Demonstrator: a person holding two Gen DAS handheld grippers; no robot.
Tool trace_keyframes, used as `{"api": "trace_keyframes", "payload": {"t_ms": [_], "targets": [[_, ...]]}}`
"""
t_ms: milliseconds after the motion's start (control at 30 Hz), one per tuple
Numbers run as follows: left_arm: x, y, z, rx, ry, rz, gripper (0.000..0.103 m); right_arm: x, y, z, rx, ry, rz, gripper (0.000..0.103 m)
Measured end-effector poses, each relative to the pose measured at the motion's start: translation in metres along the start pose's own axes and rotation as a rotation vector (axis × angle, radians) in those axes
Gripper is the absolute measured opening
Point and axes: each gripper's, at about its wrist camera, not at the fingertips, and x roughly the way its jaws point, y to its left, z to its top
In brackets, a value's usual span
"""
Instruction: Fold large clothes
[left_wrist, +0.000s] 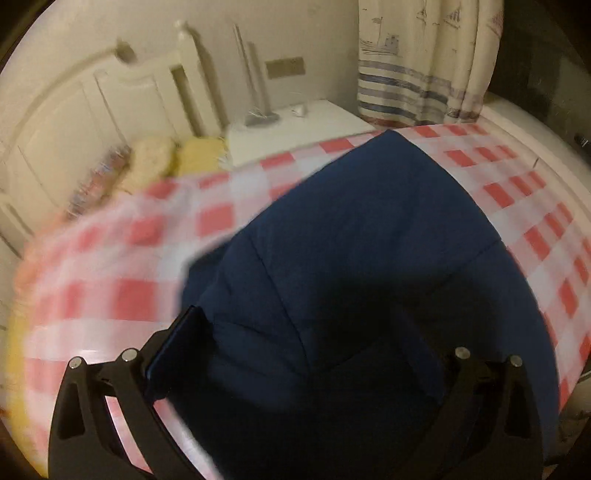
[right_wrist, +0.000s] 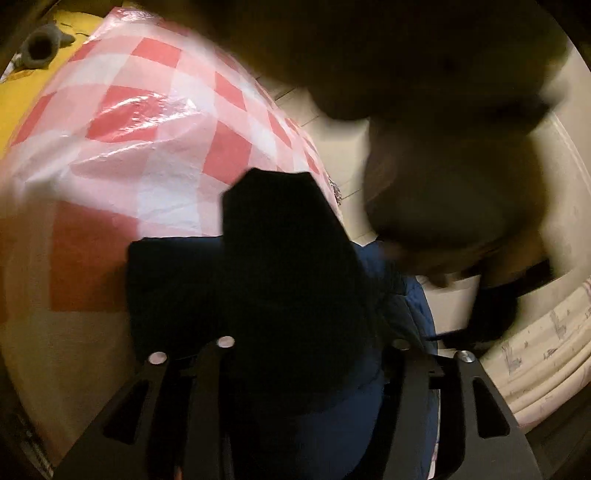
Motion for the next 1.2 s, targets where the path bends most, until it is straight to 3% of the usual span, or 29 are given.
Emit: {"api": "trace_keyframes", "payload": {"t_ms": [67,200,367,433,500,567,700,800,867,1000,1100,1200], "targets": [[0.007,0.009,-0.009,-0.040,-0.017,-0.007,0.101,-0.016,-0.010,-0.004,0.017,-0.033,0.058,0.070],[0.015,0.023,-0.022,-0.094,-0.056,-0.004,0.101,-0.051,-0.063,-0.024,0.232,-0.103,0.218,0.070],[0.016,0.030,-0.029,-0.138,-0.082,-0.030,0.101,-0.037,-0.173,-0.086,0.751,-0.060,0.315,0.060],[0.018,0.030,-0.029,-0.140,-0.091,-0.026,0.101,-0.017,-0.191,-0.113,0.867,-0.004,0.341,0.060],[0.018,0.031,-0.031,-0.141,-0.098,-0.024,0.101,0.008,-0.173,-0.127,0.842,0.093,0.476,0.061],[0.019,0.031,-0.032,-0.147,-0.102,-0.026,0.101,0.011,-0.154,-0.132,0.761,0.050,0.422,0.061],[0.019,0.030,-0.032,-0.148,-0.105,-0.013,0.101,0.018,-0.179,-0.129,0.751,0.070,0.525,0.059],[0.018,0.030,-0.032,-0.151,-0.107,-0.018,0.101,0.038,-0.223,-0.138,0.805,0.068,0.421,0.059],[0.018,0.030,-0.033,-0.155,-0.107,-0.022,0.101,0.061,-0.251,-0.148,0.877,0.074,0.387,0.053],[0.019,0.032,-0.033,-0.160,-0.109,-0.030,0.101,0.121,-0.287,-0.162,0.964,0.112,0.375,0.047],[0.019,0.033,-0.035,-0.169,-0.108,-0.021,0.101,0.171,-0.287,-0.159,0.984,0.184,0.381,0.046],[0.024,0.041,-0.036,-0.202,-0.089,-0.023,0.101,0.225,-0.238,-0.154,0.905,0.356,0.465,0.047]]}}
